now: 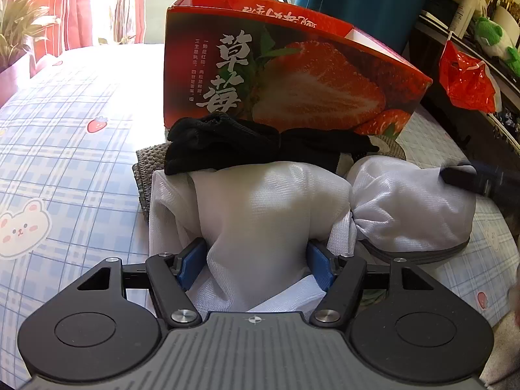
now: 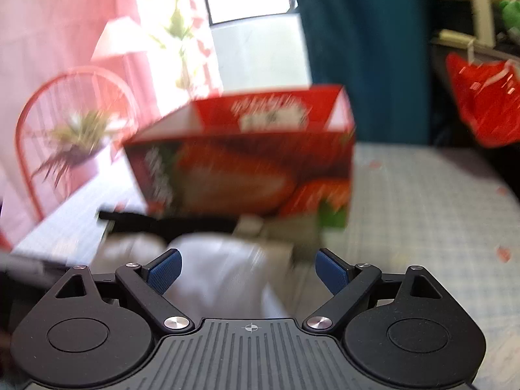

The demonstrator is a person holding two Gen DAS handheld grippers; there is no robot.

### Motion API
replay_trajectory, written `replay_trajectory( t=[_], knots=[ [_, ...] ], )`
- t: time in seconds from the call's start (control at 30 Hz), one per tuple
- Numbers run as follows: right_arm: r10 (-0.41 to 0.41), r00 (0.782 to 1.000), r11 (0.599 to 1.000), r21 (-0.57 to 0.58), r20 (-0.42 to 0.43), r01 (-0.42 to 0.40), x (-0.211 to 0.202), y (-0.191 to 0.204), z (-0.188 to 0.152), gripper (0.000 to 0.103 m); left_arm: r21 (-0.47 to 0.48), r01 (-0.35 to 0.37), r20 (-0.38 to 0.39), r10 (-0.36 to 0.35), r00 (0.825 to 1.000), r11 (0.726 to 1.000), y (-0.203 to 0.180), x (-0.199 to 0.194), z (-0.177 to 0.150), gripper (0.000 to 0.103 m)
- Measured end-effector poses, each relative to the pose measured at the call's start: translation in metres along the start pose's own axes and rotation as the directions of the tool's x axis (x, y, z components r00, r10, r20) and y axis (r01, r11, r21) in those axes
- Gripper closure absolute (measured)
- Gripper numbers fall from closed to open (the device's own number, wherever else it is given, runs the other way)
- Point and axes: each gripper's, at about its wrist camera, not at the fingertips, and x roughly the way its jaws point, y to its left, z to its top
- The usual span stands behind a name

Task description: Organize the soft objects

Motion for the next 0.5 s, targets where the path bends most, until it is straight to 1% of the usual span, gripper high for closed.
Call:
replay_trajectory(
  t=[0.1,0.17,0.23,0.27,0.3,0.37,0.43,0.5],
  knots=[
    [-0.037,0.999,0.998,-0.040,0.021,0.038,0.005,0.002,0.010,0.011,-0.001,0.000,0.000,0.000,1.000,1.000,0.001,-0.001,0.000,0.032],
    [-0.037,0.999,0.997,-0.063,0.003,0.037,0.013,0.006,0.008,0.010,-0.007,0.002,0.001,-0.002,1.000,1.000,0.002,-0.001,0.000,0.031],
    [-0.023,0.999,0.997,-0.073,-0.033,0.021,0.020,0.013,-0.001,0.007,-0.013,0.001,0.002,-0.001,1.000,1.000,0.003,-0.002,-0.001,0.029],
    [-0.030,0.998,0.996,-0.082,-0.048,0.026,0.023,0.017,-0.006,0.005,-0.015,0.003,0.003,-0.003,1.000,1.000,0.004,-0.002,-0.002,0.029],
    [-0.055,0.997,0.994,-0.097,-0.053,0.049,0.025,0.022,-0.013,0.001,-0.016,0.005,0.005,-0.005,1.000,1.000,0.004,-0.003,-0.002,0.029],
    [-0.130,0.991,0.984,-0.128,-0.029,0.125,0.028,0.030,-0.025,0.001,-0.016,0.007,0.008,-0.007,1.000,1.000,0.005,-0.003,-0.003,0.029],
    [-0.123,0.992,0.983,-0.142,-0.013,0.120,0.029,0.034,-0.032,0.001,-0.014,0.005,0.009,-0.005,1.000,1.000,0.005,-0.002,-0.002,0.029],
    [-0.114,0.993,0.983,-0.146,-0.021,0.110,0.033,0.035,-0.035,0.001,-0.013,0.004,0.009,-0.004,1.000,1.000,0.005,-0.002,-0.002,0.029]
  ],
)
